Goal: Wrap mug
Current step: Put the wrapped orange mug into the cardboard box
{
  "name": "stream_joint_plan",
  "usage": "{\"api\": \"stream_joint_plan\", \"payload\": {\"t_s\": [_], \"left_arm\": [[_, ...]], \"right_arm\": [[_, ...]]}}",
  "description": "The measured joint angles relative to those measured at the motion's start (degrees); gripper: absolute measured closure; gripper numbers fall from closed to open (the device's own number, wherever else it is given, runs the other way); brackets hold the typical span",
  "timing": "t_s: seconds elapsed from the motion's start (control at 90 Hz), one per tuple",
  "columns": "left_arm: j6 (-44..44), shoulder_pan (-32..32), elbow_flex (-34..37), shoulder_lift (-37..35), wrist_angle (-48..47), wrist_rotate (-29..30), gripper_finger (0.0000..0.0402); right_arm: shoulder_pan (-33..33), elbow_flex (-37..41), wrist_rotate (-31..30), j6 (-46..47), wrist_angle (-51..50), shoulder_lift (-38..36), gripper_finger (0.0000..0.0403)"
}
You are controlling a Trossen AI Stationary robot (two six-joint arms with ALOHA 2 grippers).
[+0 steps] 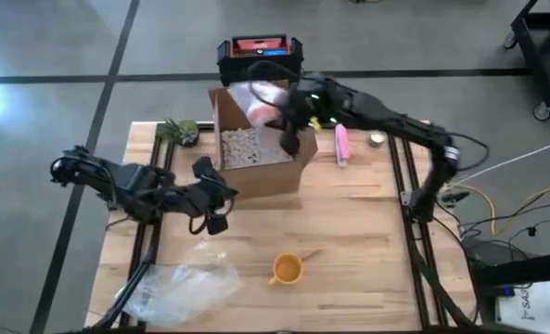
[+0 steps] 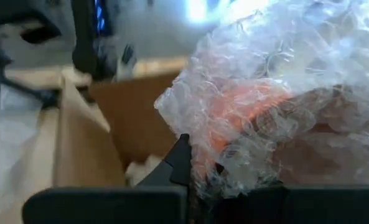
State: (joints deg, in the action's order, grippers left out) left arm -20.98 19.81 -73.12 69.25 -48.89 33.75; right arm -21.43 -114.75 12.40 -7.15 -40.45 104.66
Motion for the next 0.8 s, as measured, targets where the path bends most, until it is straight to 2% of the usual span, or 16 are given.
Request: {"api": "stream_joint_plan", "payload": {"t_s": [0.111,0.211,0.478,0.633,0.8], "left_arm": [[-3.09,0.02,4.54,0.00,4.24,-0.79,0.0402],[-5.48,0.10,7.62,0.00,10.03,-3.81,0.0402],[-6.65,1.31,11.96,0.00,16.30,-5.35,0.0402],[-7.18,1.51,12.04,0.38,16.45,-5.20,0.0402],[-6.88,1.51,12.04,0.37,16.56,-4.70,0.0402]], "right_arm": [[-1.23,-6.71,-0.14,-0.74,-6.74,7.39,0.0394],[-1.64,-10.84,-0.43,-1.05,-11.29,12.72,0.0394],[-1.34,-13.81,0.09,-2.43,-16.53,19.85,0.0390],[-1.23,-13.76,0.08,-1.73,-17.19,20.88,0.0353],[-1.23,-13.69,0.06,-1.08,-17.39,21.86,0.0288]]}}
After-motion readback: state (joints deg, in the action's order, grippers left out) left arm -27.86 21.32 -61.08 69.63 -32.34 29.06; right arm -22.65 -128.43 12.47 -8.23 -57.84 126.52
